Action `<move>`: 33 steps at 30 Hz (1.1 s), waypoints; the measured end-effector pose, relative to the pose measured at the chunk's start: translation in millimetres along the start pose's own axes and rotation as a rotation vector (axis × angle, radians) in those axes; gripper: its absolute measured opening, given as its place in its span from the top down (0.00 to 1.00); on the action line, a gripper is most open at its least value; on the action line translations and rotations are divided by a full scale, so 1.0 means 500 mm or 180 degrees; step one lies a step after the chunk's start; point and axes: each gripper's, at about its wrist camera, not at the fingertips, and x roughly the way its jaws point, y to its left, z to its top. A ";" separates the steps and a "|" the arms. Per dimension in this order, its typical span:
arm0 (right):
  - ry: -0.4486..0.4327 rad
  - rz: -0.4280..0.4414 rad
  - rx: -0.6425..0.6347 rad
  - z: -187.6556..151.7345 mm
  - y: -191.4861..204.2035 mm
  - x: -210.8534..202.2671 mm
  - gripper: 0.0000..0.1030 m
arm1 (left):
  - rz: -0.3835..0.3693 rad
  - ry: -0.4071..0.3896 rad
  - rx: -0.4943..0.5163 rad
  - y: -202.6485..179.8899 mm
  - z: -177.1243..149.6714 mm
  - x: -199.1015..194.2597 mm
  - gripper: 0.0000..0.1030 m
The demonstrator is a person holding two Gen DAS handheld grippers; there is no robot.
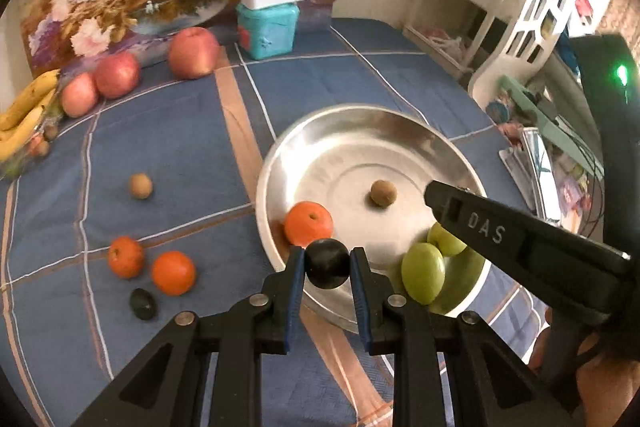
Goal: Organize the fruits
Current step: 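Carry both black fruits toward the steel plate, then open both tools over the steel plate to drop the black fruits, then withdraw both tools from the plate toward the loose tangerines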
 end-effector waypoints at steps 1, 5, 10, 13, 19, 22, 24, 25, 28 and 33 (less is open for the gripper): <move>0.0012 0.0001 -0.0017 -0.002 0.002 0.000 0.75 | -0.0004 0.0019 0.0000 -0.001 -0.002 0.005 0.76; 0.0041 -0.0002 -0.0039 -0.003 0.007 0.004 0.75 | -0.0021 0.0040 -0.0020 0.000 -0.004 0.012 0.76; 0.0077 -0.0016 0.0006 -0.004 0.002 0.009 0.69 | -0.0054 0.0059 -0.0077 0.004 -0.004 0.013 0.73; 0.0066 0.0007 0.0030 -0.003 -0.001 0.008 0.59 | -0.0068 0.0081 -0.0112 0.007 -0.004 0.014 0.65; 0.0069 -0.0002 0.0032 -0.004 0.000 0.007 0.59 | -0.0064 0.0058 -0.0143 0.010 -0.002 0.011 0.59; 0.0075 -0.0008 0.0036 -0.003 0.000 0.009 0.58 | -0.0049 0.0073 -0.0175 0.015 -0.003 0.013 0.56; 0.0086 -0.0012 0.0042 -0.004 0.000 0.012 0.52 | -0.0008 0.0101 -0.0216 0.022 -0.003 0.016 0.50; 0.0092 -0.0011 0.0041 -0.004 -0.001 0.013 0.49 | 0.0022 0.0114 -0.0238 0.026 -0.004 0.016 0.44; 0.0101 -0.0011 0.0028 -0.006 0.000 0.014 0.46 | 0.0171 0.0204 -0.0431 0.055 -0.004 0.016 0.37; 0.0140 -0.0038 -0.0076 -0.012 0.016 0.020 0.44 | 0.0404 0.0317 -0.0920 0.135 -0.010 0.011 0.25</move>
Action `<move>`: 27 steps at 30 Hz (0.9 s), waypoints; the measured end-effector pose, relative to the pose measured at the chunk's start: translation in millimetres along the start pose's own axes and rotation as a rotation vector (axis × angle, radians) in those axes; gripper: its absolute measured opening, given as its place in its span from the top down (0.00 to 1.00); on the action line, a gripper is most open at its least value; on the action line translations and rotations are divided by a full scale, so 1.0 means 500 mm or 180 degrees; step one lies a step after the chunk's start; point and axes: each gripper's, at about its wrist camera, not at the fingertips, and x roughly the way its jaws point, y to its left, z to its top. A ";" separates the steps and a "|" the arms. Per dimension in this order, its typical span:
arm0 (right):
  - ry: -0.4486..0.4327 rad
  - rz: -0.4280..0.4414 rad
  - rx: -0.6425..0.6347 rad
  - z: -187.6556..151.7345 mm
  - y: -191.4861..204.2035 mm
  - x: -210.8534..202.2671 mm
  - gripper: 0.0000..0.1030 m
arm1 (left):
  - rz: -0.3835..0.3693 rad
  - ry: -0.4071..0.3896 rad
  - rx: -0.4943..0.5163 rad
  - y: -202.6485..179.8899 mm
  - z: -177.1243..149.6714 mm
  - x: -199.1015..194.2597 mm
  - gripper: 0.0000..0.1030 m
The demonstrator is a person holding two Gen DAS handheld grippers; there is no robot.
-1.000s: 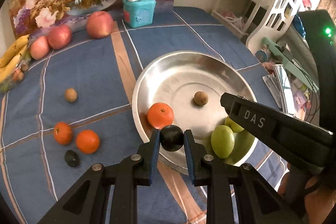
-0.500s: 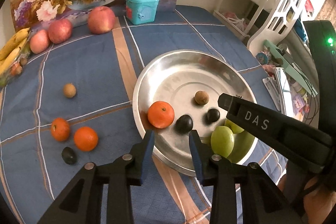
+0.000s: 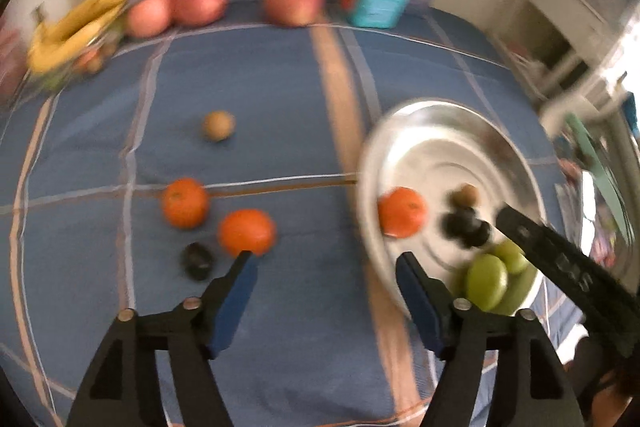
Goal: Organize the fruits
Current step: 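Withdraw both tools from the plate toward the loose tangerines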
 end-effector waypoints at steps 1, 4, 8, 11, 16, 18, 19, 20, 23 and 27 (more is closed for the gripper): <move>0.0009 -0.0004 -0.0040 -0.002 0.006 0.001 0.38 | 0.0038 0.0013 -0.0103 0.017 0.003 0.000 0.23; 0.0003 0.0036 -0.0154 -0.007 0.027 0.000 0.28 | 0.0075 -0.0036 -0.0360 0.057 0.009 -0.009 0.12; -0.0035 0.0047 -0.0352 -0.014 0.058 -0.005 0.27 | 0.0170 -0.0166 -0.0627 0.096 0.014 -0.029 0.00; -0.0052 0.0115 -0.0435 -0.019 0.074 -0.005 0.15 | 0.0339 -0.0206 -0.0792 0.125 0.011 -0.037 0.00; -0.0108 0.0164 -0.0478 -0.022 0.087 -0.012 0.10 | 0.0435 -0.0207 -0.1069 0.173 0.008 -0.041 0.00; -0.0146 0.0167 -0.0504 -0.021 0.092 -0.015 0.08 | 0.0434 -0.0213 -0.1169 0.188 0.007 -0.043 0.00; -0.0167 0.0161 -0.0523 -0.021 0.094 -0.017 0.08 | 0.0429 -0.0221 -0.1217 0.195 0.007 -0.045 0.00; -0.0187 0.0161 -0.0536 -0.020 0.096 -0.019 0.08 | 0.0413 -0.0225 -0.1260 0.202 0.006 -0.048 0.00; -0.0193 0.0212 -0.0571 -0.020 0.104 -0.021 0.08 | 0.0381 -0.0230 -0.1372 0.225 0.006 -0.052 0.00; -0.0154 0.0298 -0.0693 -0.027 0.128 -0.019 0.08 | 0.0367 -0.0269 -0.1553 0.263 0.005 -0.063 0.00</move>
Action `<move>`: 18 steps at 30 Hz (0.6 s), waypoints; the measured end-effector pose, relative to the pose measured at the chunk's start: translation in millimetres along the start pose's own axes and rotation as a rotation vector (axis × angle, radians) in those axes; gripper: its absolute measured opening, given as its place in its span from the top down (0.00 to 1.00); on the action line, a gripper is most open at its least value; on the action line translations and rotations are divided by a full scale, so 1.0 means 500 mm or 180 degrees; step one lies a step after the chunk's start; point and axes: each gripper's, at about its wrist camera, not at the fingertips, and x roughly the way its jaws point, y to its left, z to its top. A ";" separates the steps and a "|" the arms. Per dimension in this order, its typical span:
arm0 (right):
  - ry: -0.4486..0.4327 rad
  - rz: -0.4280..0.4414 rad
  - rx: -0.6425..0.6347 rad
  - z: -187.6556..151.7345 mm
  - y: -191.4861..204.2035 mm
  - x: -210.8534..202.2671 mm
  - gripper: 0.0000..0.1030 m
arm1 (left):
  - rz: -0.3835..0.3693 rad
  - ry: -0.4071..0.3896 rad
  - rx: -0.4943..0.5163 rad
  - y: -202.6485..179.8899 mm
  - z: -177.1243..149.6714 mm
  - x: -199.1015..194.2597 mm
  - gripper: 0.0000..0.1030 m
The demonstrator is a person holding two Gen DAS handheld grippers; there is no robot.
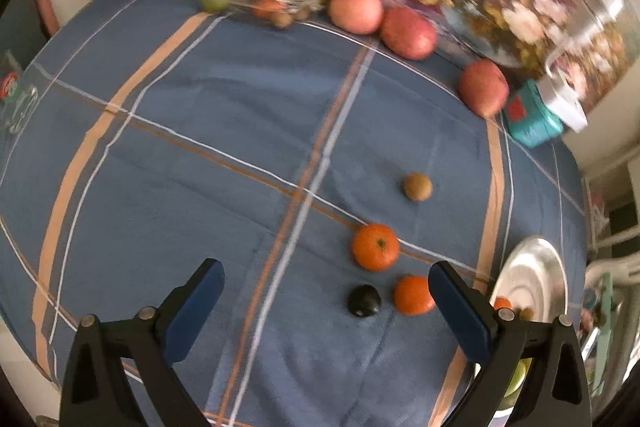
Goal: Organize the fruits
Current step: 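Withdraw both tools from the plate toward the loose tangerines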
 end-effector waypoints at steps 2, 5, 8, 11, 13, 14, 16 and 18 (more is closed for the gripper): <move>0.0034 0.0022 -0.0054 -0.002 0.017 0.004 0.08 | -0.0010 -0.0024 -0.0119 0.026 0.012 -0.003 0.00; 0.0084 0.0137 -0.0102 -0.005 0.038 0.008 0.08 | 0.0060 -0.0099 -0.0222 0.063 0.025 -0.014 0.00; 0.0126 0.0258 -0.0168 -0.008 0.059 0.009 0.08 | 0.0134 -0.0170 -0.0317 0.090 0.036 -0.020 0.00; 0.0157 0.0318 -0.0241 -0.013 0.081 0.010 0.08 | 0.0165 -0.0252 -0.0352 0.105 0.043 -0.029 0.00; 0.0158 0.0352 -0.0292 -0.014 0.096 0.010 0.08 | 0.0194 -0.0308 -0.0294 0.104 0.048 -0.035 0.00; 0.0156 0.0376 -0.0306 -0.014 0.102 0.009 0.08 | 0.0213 -0.0328 -0.0257 0.102 0.051 -0.037 0.00; 0.0160 0.0424 -0.0328 -0.014 0.115 0.009 0.08 | 0.0234 -0.0355 -0.0210 0.097 0.053 -0.036 0.00; 0.0171 0.0439 -0.0375 -0.014 0.128 0.010 0.08 | 0.0204 -0.0319 -0.0166 0.096 0.053 -0.034 0.00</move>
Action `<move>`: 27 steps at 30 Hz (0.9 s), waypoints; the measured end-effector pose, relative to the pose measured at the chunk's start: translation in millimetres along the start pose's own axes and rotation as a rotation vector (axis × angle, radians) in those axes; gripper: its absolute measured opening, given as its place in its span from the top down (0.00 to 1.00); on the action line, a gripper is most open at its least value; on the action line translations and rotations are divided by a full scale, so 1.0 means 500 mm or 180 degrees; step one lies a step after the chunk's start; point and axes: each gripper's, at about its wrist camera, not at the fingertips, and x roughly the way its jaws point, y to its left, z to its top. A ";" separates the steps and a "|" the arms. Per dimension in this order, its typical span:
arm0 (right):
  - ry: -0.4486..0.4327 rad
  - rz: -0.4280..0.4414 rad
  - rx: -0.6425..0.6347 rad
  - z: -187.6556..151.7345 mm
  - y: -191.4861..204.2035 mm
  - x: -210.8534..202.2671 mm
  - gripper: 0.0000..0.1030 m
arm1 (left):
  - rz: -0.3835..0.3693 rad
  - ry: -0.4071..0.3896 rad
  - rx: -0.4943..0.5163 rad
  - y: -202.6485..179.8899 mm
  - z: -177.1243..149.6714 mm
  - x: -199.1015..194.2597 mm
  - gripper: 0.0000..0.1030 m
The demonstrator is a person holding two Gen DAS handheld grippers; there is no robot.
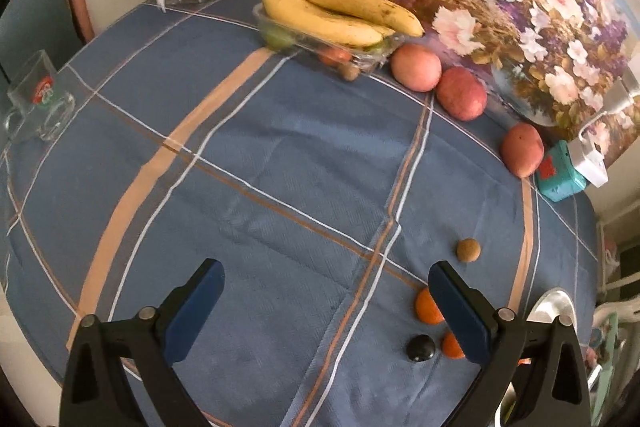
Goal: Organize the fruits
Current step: 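Withdraw both tools from the plate toward the loose tangerines, then grasp an orange tangerine with the left tool while the right tool grasps another tangerine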
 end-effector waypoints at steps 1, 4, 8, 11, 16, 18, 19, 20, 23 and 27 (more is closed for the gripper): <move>0.0017 0.0002 -0.0042 0.000 0.009 0.003 0.08 | -0.0018 0.0042 0.0022 -0.003 0.000 0.007 0.00; 0.0064 0.0015 -0.0152 0.001 0.032 0.017 0.08 | -0.0058 0.0160 0.0078 -0.007 -0.002 0.026 0.00; 0.0135 0.0070 -0.0257 0.004 0.058 0.037 0.08 | -0.0271 0.0303 0.0043 -0.011 -0.004 0.047 0.00; 0.0164 0.0045 -0.0374 0.006 0.079 0.048 0.08 | -0.0317 0.0324 0.0168 -0.026 0.000 0.056 0.00; 0.0208 -0.0011 -0.0549 0.011 0.108 0.070 0.08 | -0.0371 0.0416 0.0387 -0.054 0.003 0.076 0.00; 0.0244 -0.0006 -0.0560 0.013 0.112 0.080 0.08 | -0.0404 0.0471 0.0431 -0.062 0.002 0.088 0.00; 0.0266 -0.0008 -0.0565 0.014 0.113 0.086 0.08 | -0.0413 0.0503 0.0445 -0.066 0.002 0.094 0.00; 0.0285 -0.0026 -0.0576 0.015 0.114 0.092 0.08 | -0.0414 0.0531 0.0463 -0.071 0.002 0.101 0.00; 0.0334 -0.0068 -0.0604 0.017 0.115 0.107 0.08 | -0.0398 0.0591 0.0529 -0.084 0.001 0.117 0.00; 0.0398 -0.0078 -0.0581 0.018 0.110 0.124 0.08 | -0.0398 0.0670 0.0586 -0.095 -0.001 0.134 0.00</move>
